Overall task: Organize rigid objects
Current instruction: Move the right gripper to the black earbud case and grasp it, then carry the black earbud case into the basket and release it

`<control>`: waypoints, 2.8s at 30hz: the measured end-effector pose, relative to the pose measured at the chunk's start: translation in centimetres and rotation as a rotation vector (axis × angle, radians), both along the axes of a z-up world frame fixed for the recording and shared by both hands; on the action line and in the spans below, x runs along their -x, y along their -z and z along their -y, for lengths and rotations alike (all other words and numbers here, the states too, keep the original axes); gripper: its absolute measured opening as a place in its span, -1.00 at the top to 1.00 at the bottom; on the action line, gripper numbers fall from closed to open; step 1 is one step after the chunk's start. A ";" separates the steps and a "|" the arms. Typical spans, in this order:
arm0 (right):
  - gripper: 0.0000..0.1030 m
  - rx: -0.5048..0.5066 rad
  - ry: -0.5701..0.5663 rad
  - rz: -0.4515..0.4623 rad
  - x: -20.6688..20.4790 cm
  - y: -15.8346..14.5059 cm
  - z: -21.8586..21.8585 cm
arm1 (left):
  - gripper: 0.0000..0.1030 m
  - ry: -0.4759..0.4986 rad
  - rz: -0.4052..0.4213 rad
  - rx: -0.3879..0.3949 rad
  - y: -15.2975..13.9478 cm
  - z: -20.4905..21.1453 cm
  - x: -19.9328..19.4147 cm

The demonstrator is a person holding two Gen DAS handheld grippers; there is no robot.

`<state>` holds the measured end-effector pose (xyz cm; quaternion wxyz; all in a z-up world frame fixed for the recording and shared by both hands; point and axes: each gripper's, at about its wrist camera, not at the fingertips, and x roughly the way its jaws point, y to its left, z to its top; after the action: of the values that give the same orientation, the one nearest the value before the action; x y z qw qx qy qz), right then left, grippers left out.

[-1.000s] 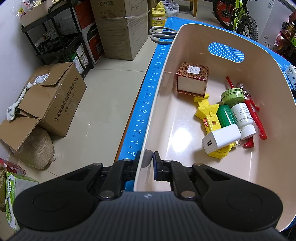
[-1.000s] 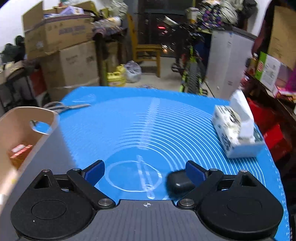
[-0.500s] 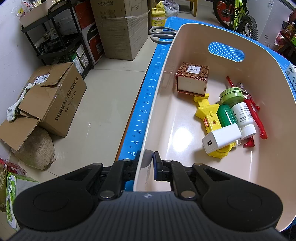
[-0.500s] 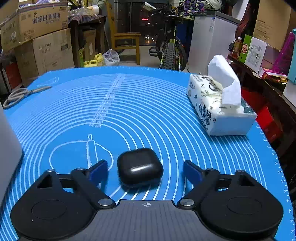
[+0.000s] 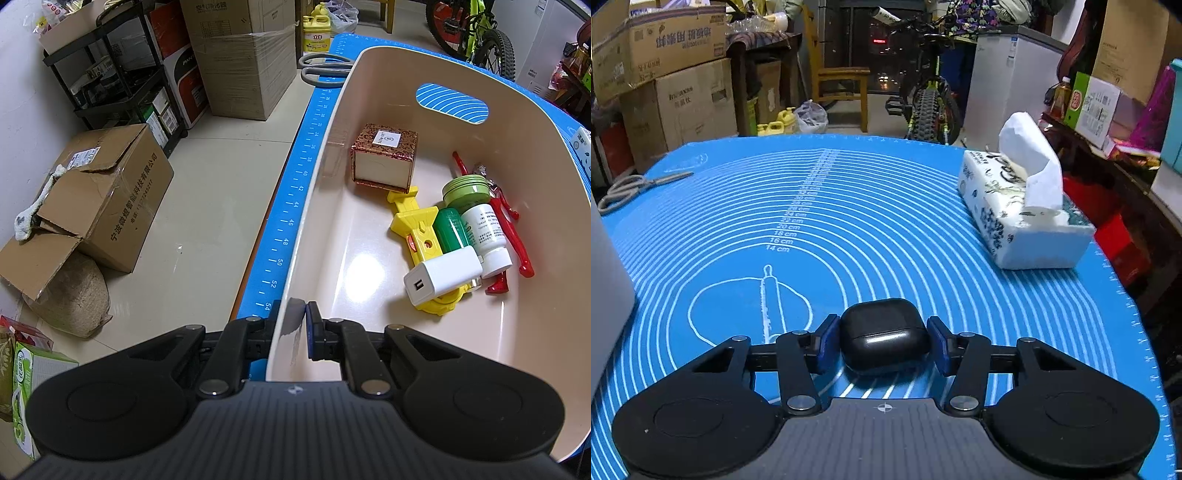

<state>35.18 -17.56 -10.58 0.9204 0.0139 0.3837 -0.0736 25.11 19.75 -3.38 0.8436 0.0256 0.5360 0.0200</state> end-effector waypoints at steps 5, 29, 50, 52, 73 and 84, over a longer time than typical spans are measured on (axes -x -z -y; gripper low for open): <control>-0.08 0.015 -0.011 0.026 0.7 -1.9 -0.7 | 0.72 0.000 -0.001 -0.002 0.0 0.0 0.0; -0.08 -0.082 -0.291 0.283 5.3 -14.5 -11.7 | 0.72 0.001 -0.001 -0.004 0.0 0.0 0.0; -0.08 -0.107 -0.496 0.041 4.6 -11.0 -22.8 | 0.72 0.001 0.000 -0.011 -0.3 -0.4 0.2; -0.08 -0.110 -0.496 0.007 4.5 -10.4 -23.2 | 0.72 0.002 0.000 -0.012 -0.3 -0.4 0.2; -0.34 -0.149 -0.492 -0.054 4.5 -9.7 -23.2 | 0.71 0.002 -0.002 -0.019 -0.2 -0.3 0.0; -0.76 -0.163 -0.411 0.013 5.4 -11.2 -21.3 | 0.69 -0.002 -0.001 -0.027 -0.1 0.1 0.0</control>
<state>29.76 3.77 0.57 0.9143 0.0101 0.3773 0.1468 25.14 19.64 -3.28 0.8429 0.0366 0.5361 0.0281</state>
